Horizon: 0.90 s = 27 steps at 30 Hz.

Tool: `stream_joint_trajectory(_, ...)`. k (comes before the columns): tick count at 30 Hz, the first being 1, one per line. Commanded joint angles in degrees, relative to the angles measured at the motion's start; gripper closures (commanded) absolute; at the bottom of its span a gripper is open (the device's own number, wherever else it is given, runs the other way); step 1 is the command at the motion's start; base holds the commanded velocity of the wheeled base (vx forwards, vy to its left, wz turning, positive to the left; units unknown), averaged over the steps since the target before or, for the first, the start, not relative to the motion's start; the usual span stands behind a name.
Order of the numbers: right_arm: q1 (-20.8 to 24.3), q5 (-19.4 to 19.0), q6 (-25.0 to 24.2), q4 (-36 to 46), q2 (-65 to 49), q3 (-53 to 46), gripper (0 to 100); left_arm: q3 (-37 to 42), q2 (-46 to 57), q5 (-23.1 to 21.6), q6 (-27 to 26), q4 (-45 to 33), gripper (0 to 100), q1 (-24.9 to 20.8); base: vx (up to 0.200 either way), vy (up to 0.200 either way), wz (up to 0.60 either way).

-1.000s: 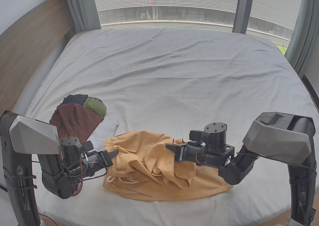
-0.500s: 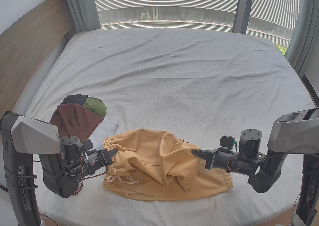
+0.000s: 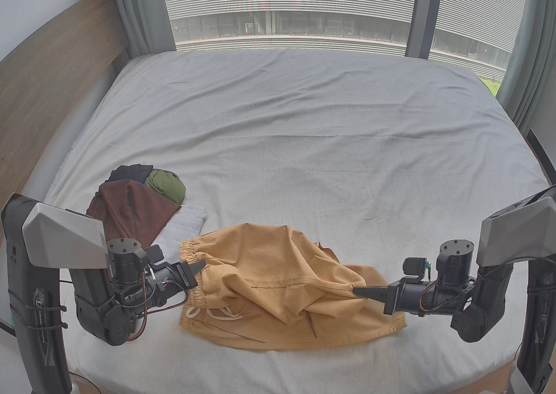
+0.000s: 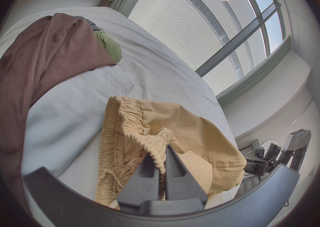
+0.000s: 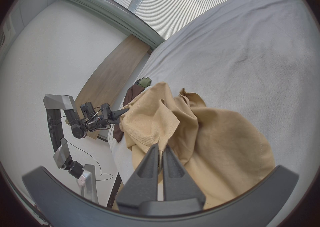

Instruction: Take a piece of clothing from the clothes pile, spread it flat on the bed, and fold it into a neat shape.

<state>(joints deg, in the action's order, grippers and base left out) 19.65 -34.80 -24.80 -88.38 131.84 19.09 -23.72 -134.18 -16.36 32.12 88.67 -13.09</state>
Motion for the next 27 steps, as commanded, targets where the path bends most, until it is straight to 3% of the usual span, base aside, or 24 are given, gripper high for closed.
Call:
stream_joint_trajectory(1,-0.84,-0.44,0.01,-0.04,3.42,1.3,100,-0.01,0.06,0.01,-0.04,0.01,100,0.0,0.0,0.0,0.0)
stream_joint_trajectory(6,-0.67,-1.23,0.01,-0.04,3.69,2.62,100,0.08,0.06,0.1,-0.04,0.01,100,-0.35,0.0,0.0,0.0)
stream_joint_trajectory(7,-0.49,-1.58,0.01,0.05,3.77,3.06,0,0.17,0.06,0.1,-0.04,0.01,100,-0.44,0.0,0.0,0.0)
stream_joint_trajectory(18,1.27,-1.49,-0.17,-0.04,2.72,5.61,0,0.26,-0.03,0.1,-0.13,0.01,100,-0.44,0.0,0.0,0.0)
stream_joint_trajectory(27,6.36,-0.88,-0.34,0.05,0.79,6.22,0,0.17,-0.12,0.1,-0.13,0.01,100,-0.44,0.0,0.0,0.0)
